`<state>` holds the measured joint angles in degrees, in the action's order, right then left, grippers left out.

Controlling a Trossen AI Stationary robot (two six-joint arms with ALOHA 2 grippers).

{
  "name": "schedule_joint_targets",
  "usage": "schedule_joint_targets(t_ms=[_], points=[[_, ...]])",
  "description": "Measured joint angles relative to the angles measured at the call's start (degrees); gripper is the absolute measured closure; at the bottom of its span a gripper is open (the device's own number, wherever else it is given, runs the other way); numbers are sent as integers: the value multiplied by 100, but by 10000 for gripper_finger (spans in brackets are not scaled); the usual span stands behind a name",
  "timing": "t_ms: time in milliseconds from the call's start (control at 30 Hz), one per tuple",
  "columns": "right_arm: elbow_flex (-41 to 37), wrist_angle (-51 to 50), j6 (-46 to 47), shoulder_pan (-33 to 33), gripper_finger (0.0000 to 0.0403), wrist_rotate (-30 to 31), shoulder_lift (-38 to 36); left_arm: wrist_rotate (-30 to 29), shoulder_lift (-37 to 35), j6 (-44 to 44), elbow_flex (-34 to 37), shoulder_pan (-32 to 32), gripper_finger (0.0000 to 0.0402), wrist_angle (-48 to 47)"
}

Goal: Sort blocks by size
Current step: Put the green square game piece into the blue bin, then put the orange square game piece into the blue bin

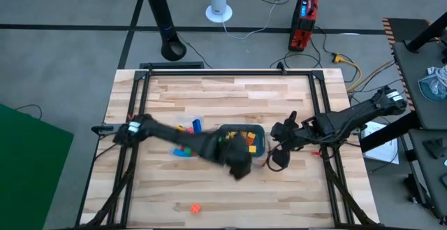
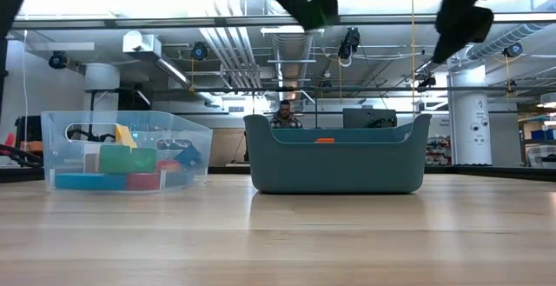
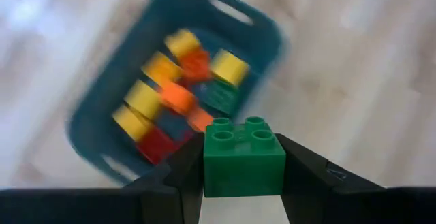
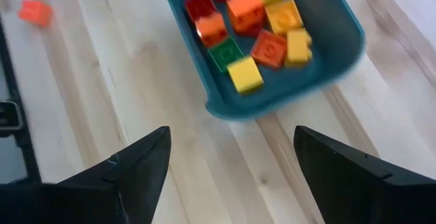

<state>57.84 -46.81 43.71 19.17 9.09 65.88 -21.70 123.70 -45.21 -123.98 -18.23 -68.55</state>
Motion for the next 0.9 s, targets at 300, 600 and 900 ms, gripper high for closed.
schedule_joint_targets(t_ms=[300,600,900], points=[[-4,-1157,1001,507,106,397,-455,748,7,971,1196,783,262,911],[-4,-1269,1618,949,76,1106,-1096,777,-15,817,1353,816,208,1026],[-64,-1264,1573,947,67,1204,-1040,1114,-43,468,-372,193,194,-800]])
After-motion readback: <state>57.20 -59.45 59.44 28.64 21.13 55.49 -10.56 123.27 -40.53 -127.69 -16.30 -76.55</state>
